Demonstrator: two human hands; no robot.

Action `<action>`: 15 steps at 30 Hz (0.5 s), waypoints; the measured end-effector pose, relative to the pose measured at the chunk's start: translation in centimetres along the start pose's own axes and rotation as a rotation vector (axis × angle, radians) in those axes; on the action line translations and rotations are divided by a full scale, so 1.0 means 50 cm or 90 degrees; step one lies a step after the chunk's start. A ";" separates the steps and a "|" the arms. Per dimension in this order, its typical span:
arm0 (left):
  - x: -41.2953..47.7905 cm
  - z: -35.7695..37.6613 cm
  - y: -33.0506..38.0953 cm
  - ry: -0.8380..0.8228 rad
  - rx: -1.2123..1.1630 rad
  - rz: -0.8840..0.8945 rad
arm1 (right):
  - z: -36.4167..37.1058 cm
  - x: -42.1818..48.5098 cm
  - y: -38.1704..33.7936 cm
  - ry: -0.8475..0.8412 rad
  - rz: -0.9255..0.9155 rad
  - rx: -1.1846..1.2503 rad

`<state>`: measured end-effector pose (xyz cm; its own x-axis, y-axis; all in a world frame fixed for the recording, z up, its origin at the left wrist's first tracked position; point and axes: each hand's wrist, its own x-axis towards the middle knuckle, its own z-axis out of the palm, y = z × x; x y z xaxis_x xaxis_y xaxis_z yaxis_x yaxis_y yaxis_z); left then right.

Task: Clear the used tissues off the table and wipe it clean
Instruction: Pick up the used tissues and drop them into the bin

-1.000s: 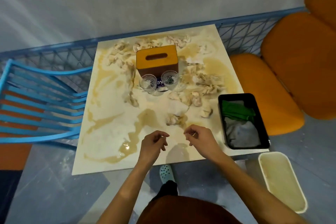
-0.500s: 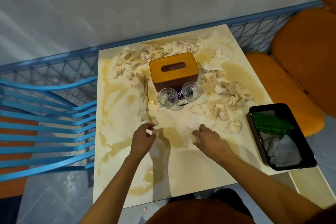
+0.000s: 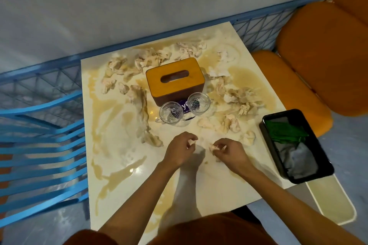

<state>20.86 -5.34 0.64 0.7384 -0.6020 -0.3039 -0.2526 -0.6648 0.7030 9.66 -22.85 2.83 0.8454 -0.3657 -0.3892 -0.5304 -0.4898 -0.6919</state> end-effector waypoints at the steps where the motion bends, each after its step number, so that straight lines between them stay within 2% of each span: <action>1: 0.017 0.014 0.015 -0.012 0.016 0.030 | -0.012 0.002 0.009 0.021 0.021 0.021; 4: 0.055 0.044 0.057 -0.071 0.088 0.108 | -0.035 0.006 0.034 0.057 0.080 0.061; 9: 0.102 0.084 0.047 -0.170 0.211 0.128 | -0.055 -0.005 0.066 0.083 0.121 0.078; 15: 0.105 0.078 0.035 -0.157 0.195 0.153 | -0.053 -0.024 0.082 0.080 0.142 0.115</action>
<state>21.87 -11.38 -2.25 0.4745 -0.8175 -0.3263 -0.5993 -0.5715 0.5605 6.28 -26.53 2.07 0.6894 -0.5486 -0.4731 -0.6728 -0.2426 -0.6989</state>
